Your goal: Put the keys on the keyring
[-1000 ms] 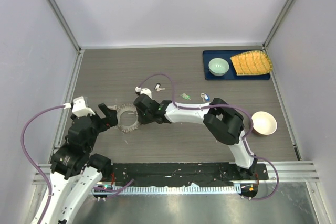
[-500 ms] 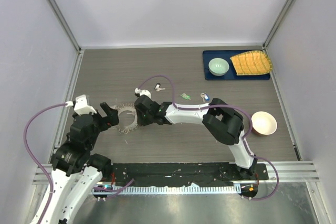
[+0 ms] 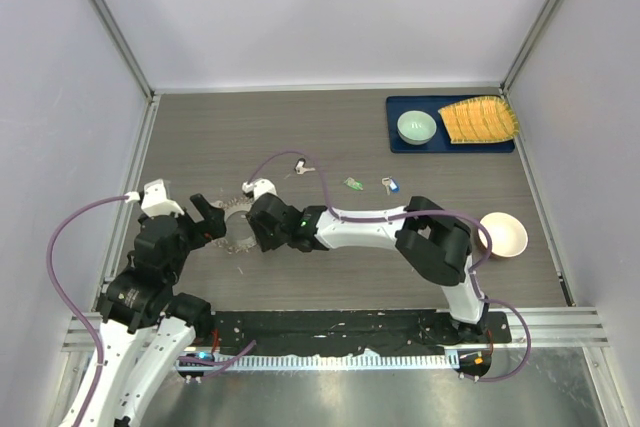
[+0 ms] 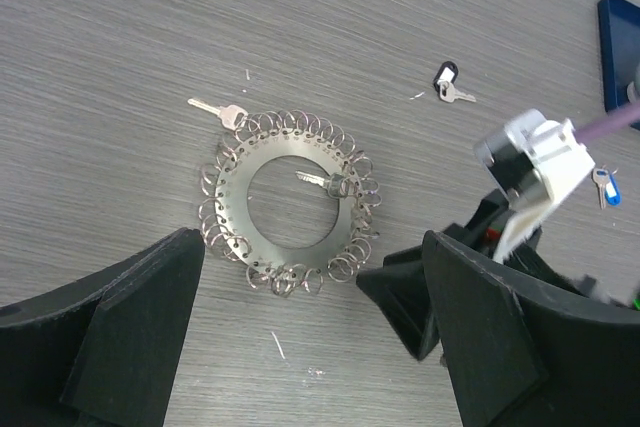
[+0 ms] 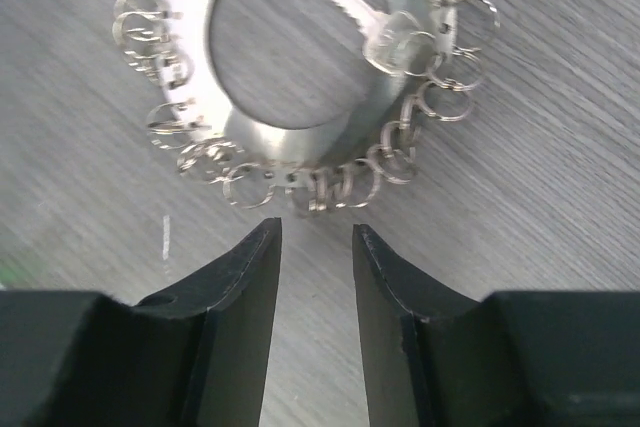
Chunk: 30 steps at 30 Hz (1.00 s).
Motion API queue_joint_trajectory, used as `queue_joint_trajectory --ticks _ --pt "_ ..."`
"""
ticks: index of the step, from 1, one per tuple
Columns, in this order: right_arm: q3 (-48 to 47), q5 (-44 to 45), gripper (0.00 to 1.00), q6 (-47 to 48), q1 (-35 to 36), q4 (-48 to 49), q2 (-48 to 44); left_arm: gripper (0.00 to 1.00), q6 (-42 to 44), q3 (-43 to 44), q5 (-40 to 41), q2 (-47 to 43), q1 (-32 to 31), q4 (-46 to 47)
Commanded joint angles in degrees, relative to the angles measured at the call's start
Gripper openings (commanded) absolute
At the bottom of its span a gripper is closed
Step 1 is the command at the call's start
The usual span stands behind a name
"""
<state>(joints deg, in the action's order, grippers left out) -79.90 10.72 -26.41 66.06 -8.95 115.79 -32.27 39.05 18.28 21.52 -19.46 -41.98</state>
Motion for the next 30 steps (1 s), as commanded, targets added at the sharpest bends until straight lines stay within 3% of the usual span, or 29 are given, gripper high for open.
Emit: queue_joint_trajectory --ticks 1,30 --pt "0.5 5.5 0.41 5.9 2.3 3.9 -4.8 0.95 0.9 0.0 -0.1 -0.3 0.6 2.3" --pt "-6.4 0.3 0.32 8.0 1.7 4.4 3.9 0.95 0.7 -0.1 0.7 -1.0 1.1 2.2"
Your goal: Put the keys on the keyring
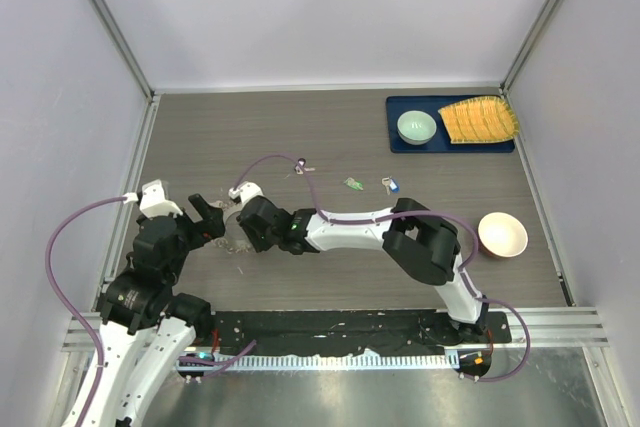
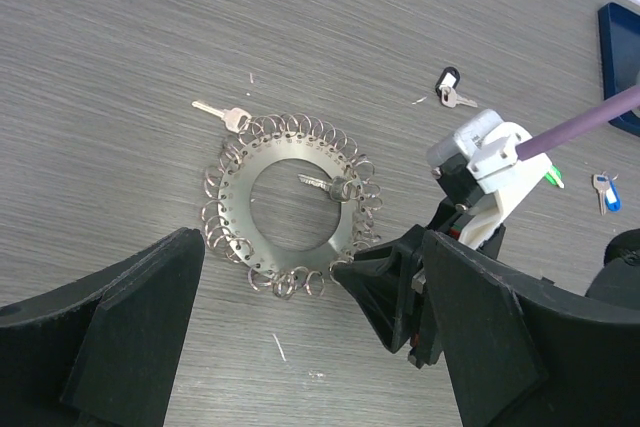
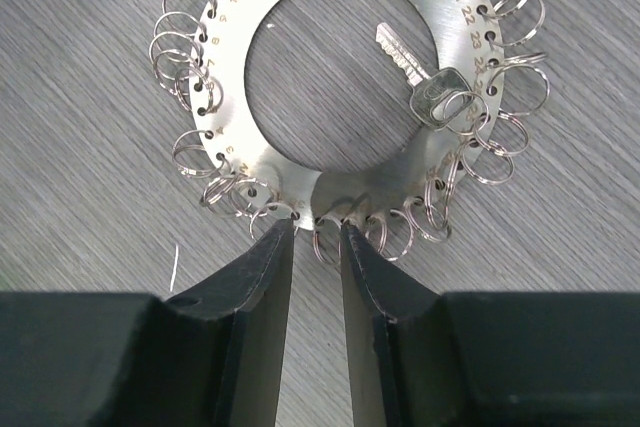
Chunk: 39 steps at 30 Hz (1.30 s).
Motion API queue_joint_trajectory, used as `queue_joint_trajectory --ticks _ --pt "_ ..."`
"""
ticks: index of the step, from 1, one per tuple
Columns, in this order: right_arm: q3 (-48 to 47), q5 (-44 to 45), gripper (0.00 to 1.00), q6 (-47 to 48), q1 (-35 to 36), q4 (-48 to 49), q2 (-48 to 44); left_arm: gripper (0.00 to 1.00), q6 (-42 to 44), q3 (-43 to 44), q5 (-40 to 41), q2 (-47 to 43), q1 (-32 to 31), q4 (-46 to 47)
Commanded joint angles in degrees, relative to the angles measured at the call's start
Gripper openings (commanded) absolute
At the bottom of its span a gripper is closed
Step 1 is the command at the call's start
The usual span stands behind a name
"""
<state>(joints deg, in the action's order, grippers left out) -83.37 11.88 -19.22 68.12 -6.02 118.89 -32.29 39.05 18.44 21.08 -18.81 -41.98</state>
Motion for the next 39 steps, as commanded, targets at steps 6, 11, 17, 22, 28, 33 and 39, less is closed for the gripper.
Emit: queue_joint_trajectory --ticks 6,11,17,22,28,33,39 --pt "-3.4 -0.9 0.32 1.4 -0.8 0.7 2.2 0.95 0.7 -0.1 0.5 -0.7 0.7 2.2" --pt "-3.4 -1.1 0.33 1.8 -1.0 -0.1 2.8 0.95 0.7 -0.2 0.2 -0.6 0.7 2.3" --pt "-2.6 -1.1 0.37 2.9 -1.1 -1.2 2.5 0.95 0.6 -0.4 0.1 -0.7 1.0 2.5" --pt "-2.3 -2.6 0.38 3.5 -1.3 -2.0 2.8 0.95 0.7 -0.2 -0.2 -0.6 1.0 2.5" --pt "-0.7 -2.9 0.37 4.6 -1.6 -2.6 2.4 0.95 0.6 -0.5 -0.5 -0.2 1.2 2.7" --pt "3.7 -1.5 0.37 5.1 -3.2 -2.9 -1.2 0.95 0.6 -0.5 -1.2 0.3 1.4 2.9" --pt "9.1 -1.9 0.38 5.4 -5.1 -3.7 -6.2 0.95 0.6 -0.6 -1.6 0.5 1.8 3.2"
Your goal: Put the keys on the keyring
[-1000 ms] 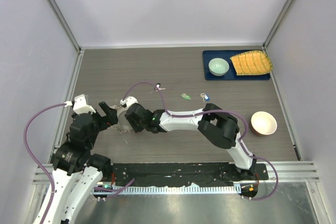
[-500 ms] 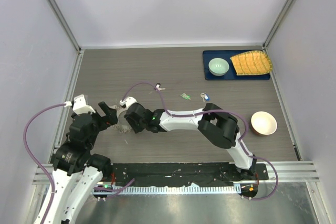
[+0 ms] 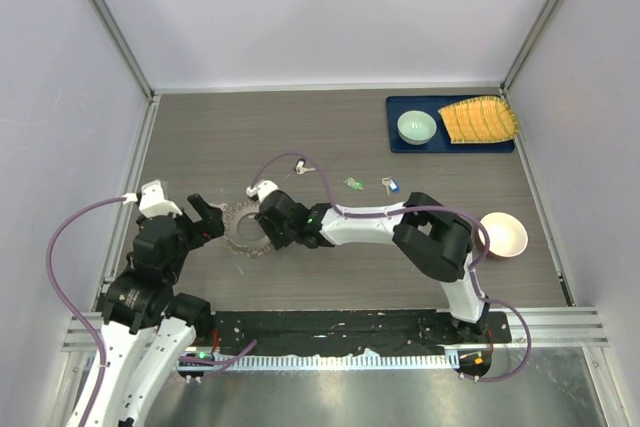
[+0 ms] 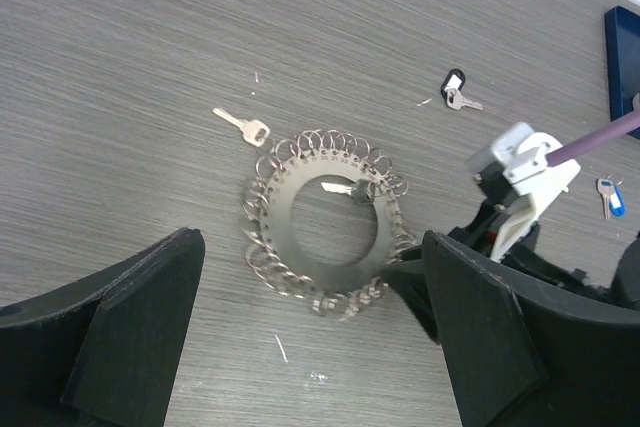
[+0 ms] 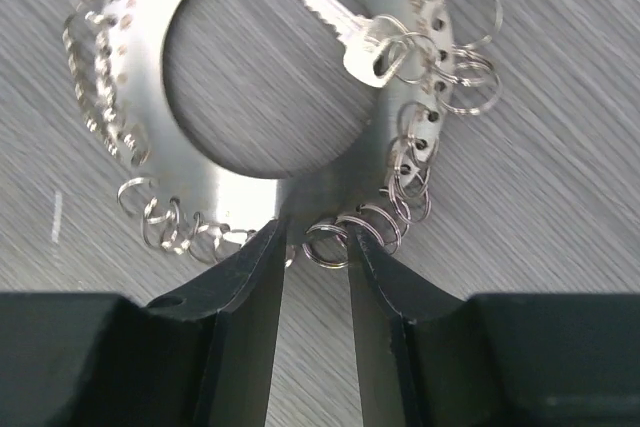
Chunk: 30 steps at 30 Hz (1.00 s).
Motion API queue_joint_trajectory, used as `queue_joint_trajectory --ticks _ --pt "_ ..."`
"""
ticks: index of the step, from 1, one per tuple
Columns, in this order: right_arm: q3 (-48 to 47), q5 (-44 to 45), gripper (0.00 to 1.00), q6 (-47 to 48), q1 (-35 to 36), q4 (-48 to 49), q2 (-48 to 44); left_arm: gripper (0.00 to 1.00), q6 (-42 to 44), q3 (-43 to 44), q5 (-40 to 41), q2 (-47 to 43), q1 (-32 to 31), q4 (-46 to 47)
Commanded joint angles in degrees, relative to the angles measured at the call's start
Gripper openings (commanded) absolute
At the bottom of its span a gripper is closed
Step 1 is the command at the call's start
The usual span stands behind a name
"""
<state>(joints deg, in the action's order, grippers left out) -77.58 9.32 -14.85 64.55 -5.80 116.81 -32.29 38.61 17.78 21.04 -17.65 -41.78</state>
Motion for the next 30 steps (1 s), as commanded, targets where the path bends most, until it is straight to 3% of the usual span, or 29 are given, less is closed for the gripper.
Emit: queue_joint_trajectory --ticks 1,10,18,30 --pt "3.7 0.5 0.39 1.1 -1.7 -4.3 -5.4 0.95 0.6 -0.1 -1.2 0.7 1.0 3.0" --pt "6.7 1.5 0.42 4.4 -2.1 -5.7 -14.9 0.95 0.5 -0.2 -1.9 1.1 1.6 3.1" --pt "10.3 -7.8 0.42 5.6 -9.1 -2.8 -14.8 0.95 0.7 -0.3 -2.3 1.4 1.9 3.3" --pt "17.4 -15.7 0.38 -1.9 -9.4 8.8 -12.2 0.95 0.7 -0.3 -3.3 2.1 2.4 3.6"
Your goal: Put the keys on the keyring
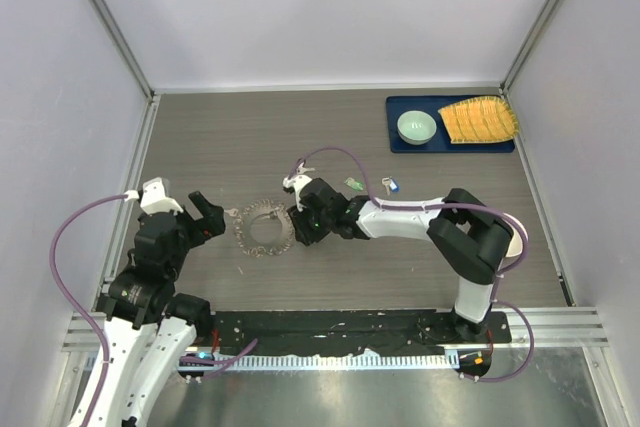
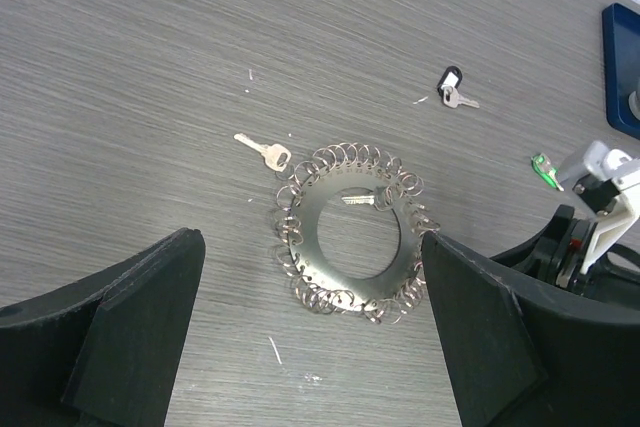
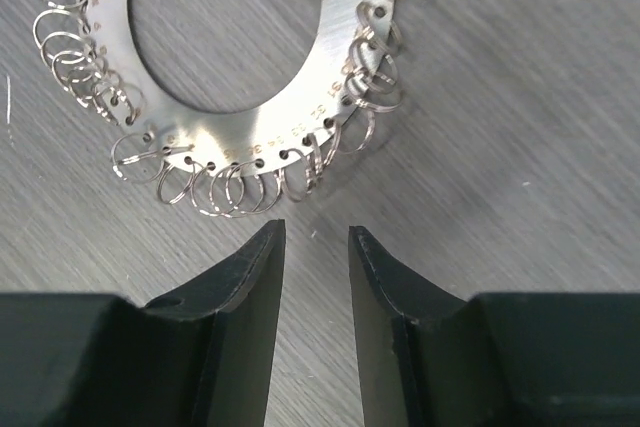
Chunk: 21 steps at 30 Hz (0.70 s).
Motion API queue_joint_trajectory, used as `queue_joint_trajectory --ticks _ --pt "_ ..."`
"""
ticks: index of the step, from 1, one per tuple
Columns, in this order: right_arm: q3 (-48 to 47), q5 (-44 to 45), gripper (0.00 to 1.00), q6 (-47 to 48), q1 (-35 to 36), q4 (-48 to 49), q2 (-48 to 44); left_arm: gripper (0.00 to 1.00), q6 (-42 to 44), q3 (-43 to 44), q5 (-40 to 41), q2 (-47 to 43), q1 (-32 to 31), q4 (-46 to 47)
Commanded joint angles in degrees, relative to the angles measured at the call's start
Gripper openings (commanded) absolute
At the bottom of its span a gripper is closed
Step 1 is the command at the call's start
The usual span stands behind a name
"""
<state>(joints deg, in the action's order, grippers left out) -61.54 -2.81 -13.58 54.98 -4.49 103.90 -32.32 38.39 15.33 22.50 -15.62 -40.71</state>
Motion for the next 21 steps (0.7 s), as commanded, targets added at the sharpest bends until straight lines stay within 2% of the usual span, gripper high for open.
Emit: queue_joint_trajectory --ticks 1,5,12,15,21 --pt "1.5 -4.1 0.38 -3.6 0.2 8.1 1.2 0.95 0.7 -0.1 -1.0 0.6 0.4 2.6" --pt "2.6 -4.6 0.37 -5.5 0.2 11.8 2.1 0.95 0.7 -0.1 -0.8 0.5 0.4 2.6" --pt "3.1 -2.2 0.33 -6.5 0.2 12.8 3.7 0.95 0.6 -0.2 -1.1 0.7 0.5 2.7" --pt "3.5 -2.3 0.28 -6.8 0.2 13.5 3.6 0.95 0.6 -0.2 -1.1 0.9 0.6 2.7" --pt "4.8 -3.2 0.12 -7.2 0.2 14.2 2.2 0.95 0.6 -0.2 -1.4 1.3 0.6 2.8"
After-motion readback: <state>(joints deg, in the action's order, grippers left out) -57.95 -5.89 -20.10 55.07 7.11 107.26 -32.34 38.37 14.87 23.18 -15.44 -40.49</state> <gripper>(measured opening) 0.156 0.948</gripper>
